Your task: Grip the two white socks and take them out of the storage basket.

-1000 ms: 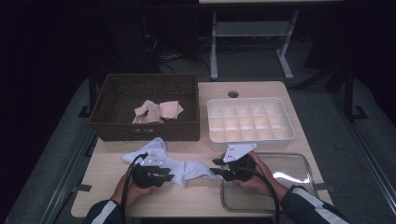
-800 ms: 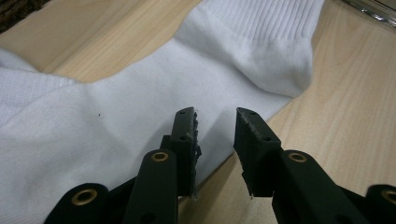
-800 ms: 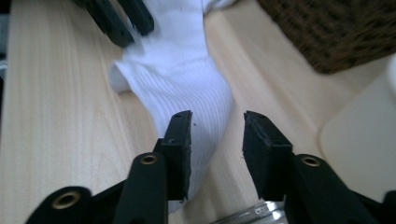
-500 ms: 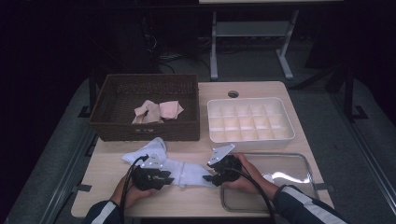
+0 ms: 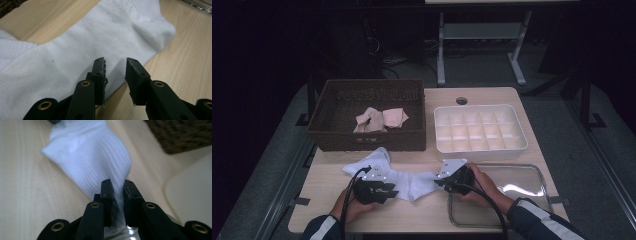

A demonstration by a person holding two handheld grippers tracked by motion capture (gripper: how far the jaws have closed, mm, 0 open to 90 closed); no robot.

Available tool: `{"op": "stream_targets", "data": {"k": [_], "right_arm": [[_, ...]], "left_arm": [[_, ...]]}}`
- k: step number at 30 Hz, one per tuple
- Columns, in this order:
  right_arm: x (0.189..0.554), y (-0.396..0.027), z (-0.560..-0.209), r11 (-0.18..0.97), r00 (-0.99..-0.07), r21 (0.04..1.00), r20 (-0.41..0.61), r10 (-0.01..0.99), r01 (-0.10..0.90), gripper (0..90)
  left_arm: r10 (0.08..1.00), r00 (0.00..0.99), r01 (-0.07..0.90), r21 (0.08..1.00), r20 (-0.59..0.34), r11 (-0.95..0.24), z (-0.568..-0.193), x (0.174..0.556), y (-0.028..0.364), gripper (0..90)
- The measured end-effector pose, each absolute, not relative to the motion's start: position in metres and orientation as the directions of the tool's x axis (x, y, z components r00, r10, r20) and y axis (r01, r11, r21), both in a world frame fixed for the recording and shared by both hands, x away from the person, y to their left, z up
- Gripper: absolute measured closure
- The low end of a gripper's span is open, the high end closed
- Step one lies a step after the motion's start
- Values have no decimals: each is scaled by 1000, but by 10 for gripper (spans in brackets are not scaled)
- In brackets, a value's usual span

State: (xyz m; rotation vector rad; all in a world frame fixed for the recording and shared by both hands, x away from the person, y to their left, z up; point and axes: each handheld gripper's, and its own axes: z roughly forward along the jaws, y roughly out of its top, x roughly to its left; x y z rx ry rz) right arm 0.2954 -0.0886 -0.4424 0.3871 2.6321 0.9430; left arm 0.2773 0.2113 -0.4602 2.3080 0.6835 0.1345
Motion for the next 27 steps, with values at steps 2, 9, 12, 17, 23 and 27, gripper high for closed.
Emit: {"op": "stream_targets", "data": {"k": [2, 9, 12, 17, 23, 27], "right_arm": [[293, -89, -440, 728, -900, 665, -199, 388, 167, 792], [290, -93, -434, 719, -915, 678, -181, 362, 150, 541], [290, -98, -431, 683, -915, 708, -135, 380, 179, 561], [294, -107, -422, 617, -894, 757, -101, 437, 217, 784], [292, -89, -435, 663, -909, 713, -88, 408, 229, 774], [295, -75, -451, 740, -922, 636, -110, 370, 221, 762]], "left_arm": [[506, 857, 433, 667, -96, -607, -460, 277, 211, 687], [508, 855, 444, 651, -104, -616, -458, 274, 215, 687], [510, 852, 453, 648, -114, -612, -458, 272, 217, 687], [503, 857, 448, 641, -110, -623, -457, 271, 220, 686], [497, 861, 442, 640, -108, -628, -457, 269, 218, 674], [497, 861, 445, 637, -111, -629, -457, 270, 217, 677]]}}
